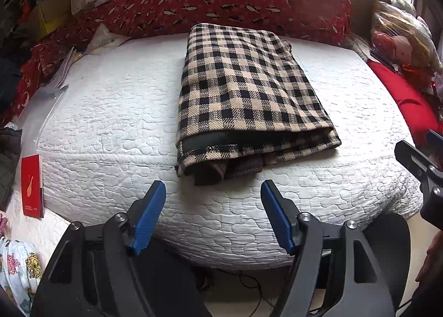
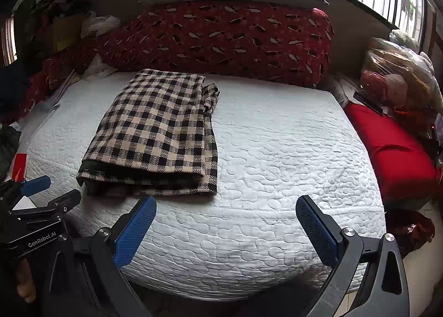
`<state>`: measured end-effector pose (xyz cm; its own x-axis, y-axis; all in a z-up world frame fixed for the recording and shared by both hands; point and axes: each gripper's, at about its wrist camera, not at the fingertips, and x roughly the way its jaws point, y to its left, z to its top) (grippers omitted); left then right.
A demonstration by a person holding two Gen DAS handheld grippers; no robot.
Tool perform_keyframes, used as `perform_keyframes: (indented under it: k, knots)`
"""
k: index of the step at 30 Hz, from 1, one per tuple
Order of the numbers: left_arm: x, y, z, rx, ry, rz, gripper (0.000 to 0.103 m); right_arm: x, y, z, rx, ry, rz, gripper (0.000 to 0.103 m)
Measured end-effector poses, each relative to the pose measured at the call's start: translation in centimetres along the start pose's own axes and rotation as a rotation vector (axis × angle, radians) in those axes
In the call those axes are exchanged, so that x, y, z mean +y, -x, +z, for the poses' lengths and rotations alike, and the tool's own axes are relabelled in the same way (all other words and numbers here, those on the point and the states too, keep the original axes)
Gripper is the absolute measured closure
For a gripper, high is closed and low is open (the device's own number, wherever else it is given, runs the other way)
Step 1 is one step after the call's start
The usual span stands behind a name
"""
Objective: Fold large clothes
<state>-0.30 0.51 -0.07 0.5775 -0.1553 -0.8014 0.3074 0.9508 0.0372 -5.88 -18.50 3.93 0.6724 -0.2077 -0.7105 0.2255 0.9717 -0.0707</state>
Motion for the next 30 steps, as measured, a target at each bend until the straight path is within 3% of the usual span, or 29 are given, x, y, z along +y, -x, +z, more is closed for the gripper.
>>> perform_keyframes:
  k: [20,30]
  knots:
    - [-1.7,0.9,-0.6,0.005,-0.063,-0.125,0.032,-0.3,0.4,-0.1,-0.004,-0.034,0.014,0.002]
    - [-2.2,1.4,-0.4,-0.011,-0.050,-0.139,0.032,-0.7,-0.1,-0.1,0.004,-0.040,0.007,0.001]
